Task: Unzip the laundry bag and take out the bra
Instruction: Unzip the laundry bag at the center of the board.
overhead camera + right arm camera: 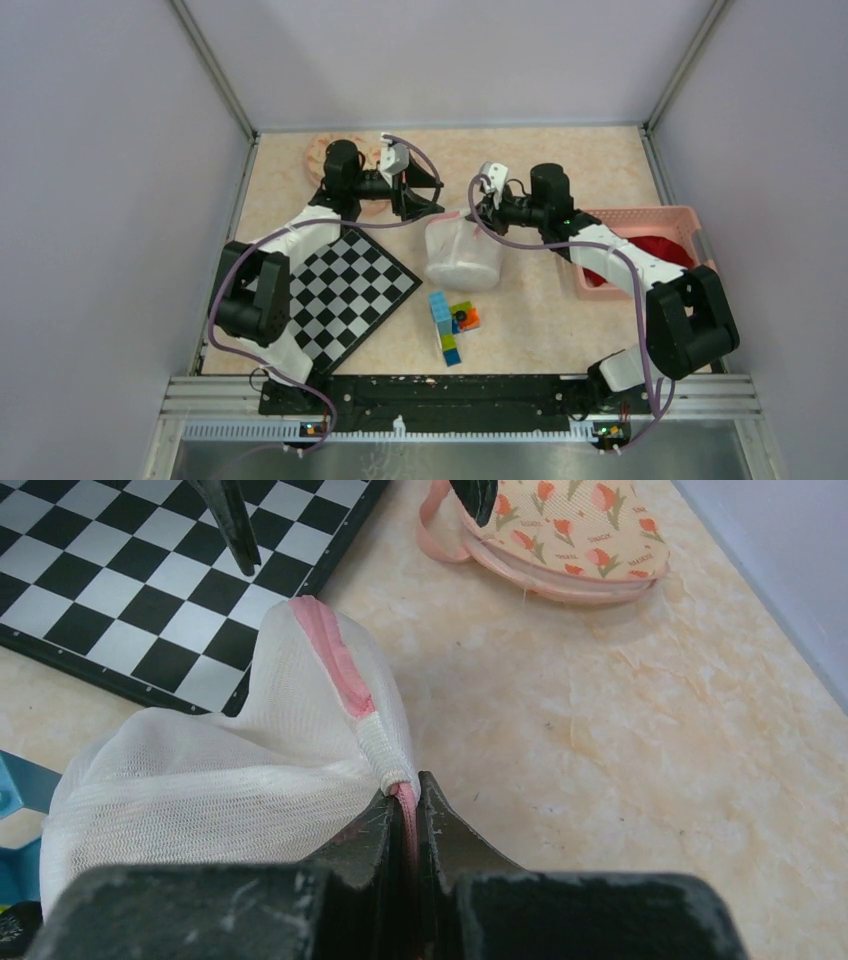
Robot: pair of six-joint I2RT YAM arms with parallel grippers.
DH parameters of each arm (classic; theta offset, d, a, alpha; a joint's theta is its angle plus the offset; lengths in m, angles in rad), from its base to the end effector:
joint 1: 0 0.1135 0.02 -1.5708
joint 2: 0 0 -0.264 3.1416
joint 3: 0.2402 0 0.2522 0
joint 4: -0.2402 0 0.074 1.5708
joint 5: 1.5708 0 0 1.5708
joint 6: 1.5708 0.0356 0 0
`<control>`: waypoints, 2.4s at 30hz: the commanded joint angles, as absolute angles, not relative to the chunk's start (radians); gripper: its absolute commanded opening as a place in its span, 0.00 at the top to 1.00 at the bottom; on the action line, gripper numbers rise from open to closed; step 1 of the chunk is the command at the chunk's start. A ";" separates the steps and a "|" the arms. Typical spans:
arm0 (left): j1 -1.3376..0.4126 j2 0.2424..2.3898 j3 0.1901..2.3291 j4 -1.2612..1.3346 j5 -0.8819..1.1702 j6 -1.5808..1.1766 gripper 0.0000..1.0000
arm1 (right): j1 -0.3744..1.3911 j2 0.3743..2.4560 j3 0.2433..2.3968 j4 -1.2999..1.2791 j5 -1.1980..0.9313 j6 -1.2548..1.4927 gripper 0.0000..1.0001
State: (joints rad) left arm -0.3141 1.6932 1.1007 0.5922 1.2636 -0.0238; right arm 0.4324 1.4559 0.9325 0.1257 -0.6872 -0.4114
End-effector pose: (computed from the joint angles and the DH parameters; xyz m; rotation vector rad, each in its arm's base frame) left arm 0.3449 -0.1477 0.2885 1.2029 1.2238 -1.2320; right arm 0.2861 0.1569 0.2660 -1.1786 1.5334 0.6863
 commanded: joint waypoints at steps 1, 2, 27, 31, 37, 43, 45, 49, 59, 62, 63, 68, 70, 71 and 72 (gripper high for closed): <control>-0.334 1.642 1.081 0.381 1.182 0.361 0.35 | 0.424 1.459 0.979 0.155 -0.733 -0.358 1.00; -0.333 1.645 1.081 0.379 1.179 0.386 0.35 | 0.423 1.460 0.980 0.153 -0.738 -0.356 1.00; -0.384 1.703 1.147 0.310 1.190 0.406 1.00 | 0.420 1.447 0.977 0.106 -0.746 -0.458 0.61; -0.376 1.721 1.156 0.386 1.291 0.287 1.00 | 0.420 1.420 0.952 0.133 -0.732 -0.556 0.51; -0.374 1.764 1.196 0.456 1.375 0.138 1.00 | 0.422 1.429 0.956 0.145 -0.743 -0.621 0.55; -0.367 1.809 1.219 0.544 1.398 0.005 1.00 | 0.425 1.426 0.952 0.148 -0.752 -0.663 0.71; -0.362 1.823 1.218 0.585 1.385 -0.080 1.00 | 0.426 1.420 0.947 0.151 -0.754 -0.672 0.82; -0.348 1.843 1.204 0.716 1.334 -0.224 0.90 | 0.426 1.414 0.942 0.150 -0.758 -0.677 1.00; -0.350 1.831 1.166 0.776 1.254 -0.272 0.65 | 0.426 1.441 0.975 0.140 -0.782 -0.530 1.00; -0.352 1.835 1.166 0.776 1.249 -0.274 0.66 | 0.426 1.445 0.977 0.149 -0.790 -0.512 1.00; -0.352 1.837 1.167 0.776 1.248 -0.275 0.67 | 0.426 1.447 0.977 0.156 -0.790 -0.507 1.00; -0.354 1.849 1.170 0.802 1.243 -0.320 0.72 | 0.426 1.458 0.992 0.159 -0.796 -0.488 1.00; -0.362 1.850 1.165 0.824 1.248 -0.337 0.69 | 0.426 1.464 0.995 0.161 -0.796 -0.483 1.00; -0.366 1.852 1.164 0.828 1.246 -0.340 0.68 | 0.426 1.467 0.996 0.161 -0.797 -0.482 1.00; -0.370 1.852 1.162 0.829 1.244 -0.342 0.68 | 0.426 1.470 0.998 0.162 -0.798 -0.482 1.00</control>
